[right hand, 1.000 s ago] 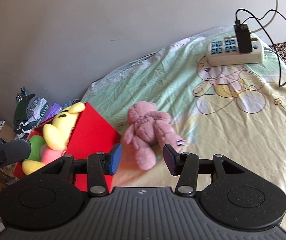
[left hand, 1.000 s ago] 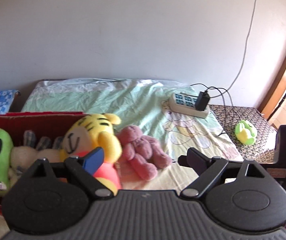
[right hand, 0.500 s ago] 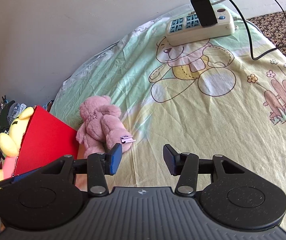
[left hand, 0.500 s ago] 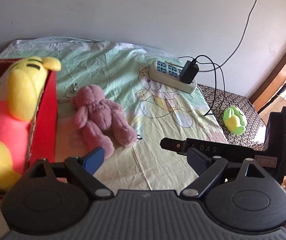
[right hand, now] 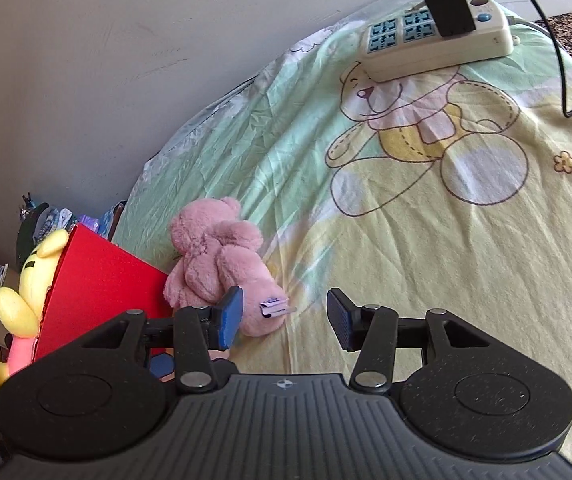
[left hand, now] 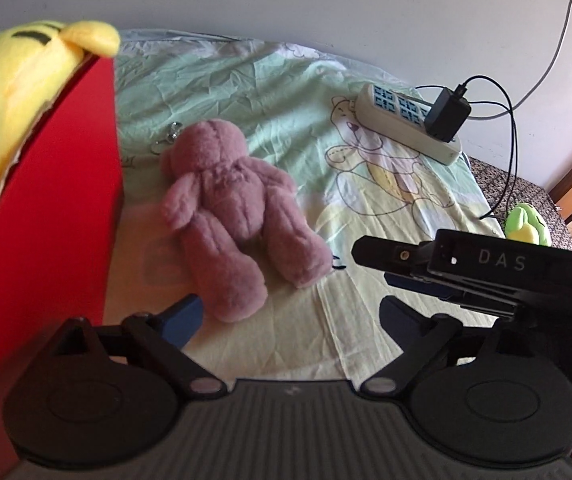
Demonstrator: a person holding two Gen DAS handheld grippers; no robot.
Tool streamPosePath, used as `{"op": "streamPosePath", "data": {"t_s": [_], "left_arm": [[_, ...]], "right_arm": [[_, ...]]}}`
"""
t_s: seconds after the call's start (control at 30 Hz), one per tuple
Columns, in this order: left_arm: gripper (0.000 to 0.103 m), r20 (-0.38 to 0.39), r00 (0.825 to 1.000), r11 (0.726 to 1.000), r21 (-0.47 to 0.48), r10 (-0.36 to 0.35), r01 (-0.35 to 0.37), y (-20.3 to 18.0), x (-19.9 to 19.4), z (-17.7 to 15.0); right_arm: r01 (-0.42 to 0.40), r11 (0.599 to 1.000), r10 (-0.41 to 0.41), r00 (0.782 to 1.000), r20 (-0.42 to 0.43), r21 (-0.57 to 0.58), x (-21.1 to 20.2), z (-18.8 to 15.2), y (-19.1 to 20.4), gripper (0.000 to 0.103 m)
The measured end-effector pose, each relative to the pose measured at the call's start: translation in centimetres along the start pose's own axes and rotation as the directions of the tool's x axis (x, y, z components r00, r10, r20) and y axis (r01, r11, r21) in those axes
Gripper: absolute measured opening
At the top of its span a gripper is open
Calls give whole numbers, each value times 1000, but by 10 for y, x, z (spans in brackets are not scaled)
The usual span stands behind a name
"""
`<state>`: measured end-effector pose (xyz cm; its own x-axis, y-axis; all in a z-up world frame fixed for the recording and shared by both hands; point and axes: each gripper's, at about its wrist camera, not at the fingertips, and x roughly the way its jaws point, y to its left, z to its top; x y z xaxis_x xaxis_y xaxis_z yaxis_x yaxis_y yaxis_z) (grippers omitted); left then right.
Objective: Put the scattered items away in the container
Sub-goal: 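Move both grippers out of the box toward the pink teddy bear, then close both grippers on the pink teddy bear's body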
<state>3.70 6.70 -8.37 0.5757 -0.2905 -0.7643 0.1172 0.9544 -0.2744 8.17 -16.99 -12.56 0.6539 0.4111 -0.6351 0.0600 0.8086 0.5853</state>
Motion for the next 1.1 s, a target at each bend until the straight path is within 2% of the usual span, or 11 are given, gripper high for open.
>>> {"op": "streamPosePath", "data": {"t_s": [0.13, 0.43, 0.5, 0.53, 0.57, 0.6, 0.67, 0.73, 0.93, 1.1], "left_arm": [[95, -6, 999, 999, -21, 43, -43, 8, 16, 5], [69, -34, 996, 996, -23, 80, -81, 11, 34, 7], [67, -29, 995, 996, 7, 92, -92, 8, 36, 7], [61, -29, 995, 995, 21, 95, -95, 6, 37, 7], [58, -28, 994, 994, 34, 104, -103, 5, 37, 8], [57, -28, 993, 993, 48, 111, -109, 3, 38, 8], [49, -26, 993, 991, 69, 115, -113, 2, 38, 7], [45, -35, 994, 992, 80, 103, -100, 1, 37, 8], [45, -76, 996, 989, 145, 44, -33, -10, 31, -4], [45, -118, 993, 971, 235, -20, 48, -26, 17, -28]], "right_arm": [[-36, 999, 35, 999, -26, -31, 14, 6, 9, 51], [-44, 997, 37, 994, -100, -61, 44, 10, 18, 53], [-37, 996, 28, 993, -115, -76, 50, 8, 20, 50], [-33, 996, 23, 993, -113, -87, 51, 8, 21, 50], [-29, 995, 18, 994, -111, -95, 52, 8, 22, 47], [-19, 995, 7, 994, -112, -101, 52, 8, 23, 37], [-17, 995, 5, 993, -117, -102, 51, 8, 20, 35], [-30, 996, 19, 992, -125, -85, 48, 6, 15, 34], [-12, 997, 1, 991, -137, -74, 25, -7, 6, 34], [16, 999, -21, 990, -140, -39, -6, -28, -6, 34]]}}
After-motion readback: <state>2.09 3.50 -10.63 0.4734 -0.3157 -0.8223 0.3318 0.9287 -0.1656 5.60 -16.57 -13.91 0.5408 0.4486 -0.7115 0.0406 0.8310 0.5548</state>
